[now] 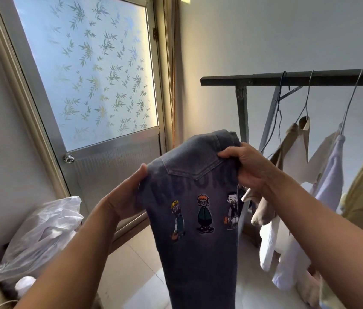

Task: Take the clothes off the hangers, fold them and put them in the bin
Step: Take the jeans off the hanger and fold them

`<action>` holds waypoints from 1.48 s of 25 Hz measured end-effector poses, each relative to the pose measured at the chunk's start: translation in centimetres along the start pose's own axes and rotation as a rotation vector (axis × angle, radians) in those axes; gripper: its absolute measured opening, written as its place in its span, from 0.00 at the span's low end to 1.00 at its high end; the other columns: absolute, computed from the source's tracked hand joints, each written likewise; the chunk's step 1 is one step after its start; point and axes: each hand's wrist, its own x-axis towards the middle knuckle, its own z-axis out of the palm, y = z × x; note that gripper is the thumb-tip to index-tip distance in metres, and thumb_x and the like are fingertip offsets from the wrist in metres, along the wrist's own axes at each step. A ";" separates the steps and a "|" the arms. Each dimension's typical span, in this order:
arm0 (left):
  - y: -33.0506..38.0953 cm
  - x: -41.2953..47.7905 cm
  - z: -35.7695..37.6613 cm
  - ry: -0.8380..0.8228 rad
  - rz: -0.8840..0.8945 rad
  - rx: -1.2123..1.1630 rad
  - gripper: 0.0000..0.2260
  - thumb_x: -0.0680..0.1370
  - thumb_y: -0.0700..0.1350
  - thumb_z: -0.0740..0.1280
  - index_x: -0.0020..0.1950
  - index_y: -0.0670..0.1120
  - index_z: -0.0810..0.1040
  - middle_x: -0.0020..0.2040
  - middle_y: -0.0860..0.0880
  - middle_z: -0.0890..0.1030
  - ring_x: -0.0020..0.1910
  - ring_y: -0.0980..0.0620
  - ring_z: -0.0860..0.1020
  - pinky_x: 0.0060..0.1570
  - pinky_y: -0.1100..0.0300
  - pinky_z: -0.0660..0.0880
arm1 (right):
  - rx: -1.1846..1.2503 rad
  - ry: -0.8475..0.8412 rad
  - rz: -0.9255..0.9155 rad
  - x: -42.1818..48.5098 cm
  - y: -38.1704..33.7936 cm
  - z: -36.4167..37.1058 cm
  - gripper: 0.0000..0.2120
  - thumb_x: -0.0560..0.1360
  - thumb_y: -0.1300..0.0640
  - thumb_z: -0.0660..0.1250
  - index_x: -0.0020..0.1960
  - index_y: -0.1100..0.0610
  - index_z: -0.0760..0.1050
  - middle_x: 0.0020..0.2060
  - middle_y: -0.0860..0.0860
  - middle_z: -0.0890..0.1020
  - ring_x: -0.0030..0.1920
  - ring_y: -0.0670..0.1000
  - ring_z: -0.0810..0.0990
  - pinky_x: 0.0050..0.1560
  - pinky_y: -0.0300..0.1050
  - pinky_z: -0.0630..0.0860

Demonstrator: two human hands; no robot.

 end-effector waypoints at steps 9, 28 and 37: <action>-1.6 0.1 4.0 0.253 0.243 -0.131 0.17 0.64 0.37 0.74 0.52 0.38 0.79 0.42 0.39 0.84 0.38 0.45 0.84 0.37 0.54 0.82 | 0.032 -0.205 0.046 -1.3 1.0 -1.7 0.17 0.70 0.70 0.63 0.58 0.63 0.75 0.46 0.59 0.84 0.45 0.55 0.84 0.45 0.49 0.82; 1.7 2.9 5.1 0.685 0.200 0.351 0.12 0.70 0.37 0.76 0.50 0.35 0.79 0.41 0.42 0.81 0.39 0.49 0.80 0.38 0.62 0.79 | -0.134 0.242 -0.049 0.5 2.1 -2.0 0.43 0.65 0.58 0.77 0.74 0.57 0.60 0.68 0.62 0.71 0.61 0.59 0.77 0.58 0.54 0.77; 2.0 2.7 4.9 0.701 0.328 0.419 0.07 0.69 0.45 0.76 0.46 0.48 0.85 0.36 0.52 0.84 0.40 0.54 0.79 0.37 0.67 0.75 | -0.476 0.340 -0.124 1.2 2.3 -1.7 0.15 0.71 0.66 0.73 0.55 0.54 0.79 0.52 0.57 0.82 0.52 0.54 0.81 0.54 0.45 0.78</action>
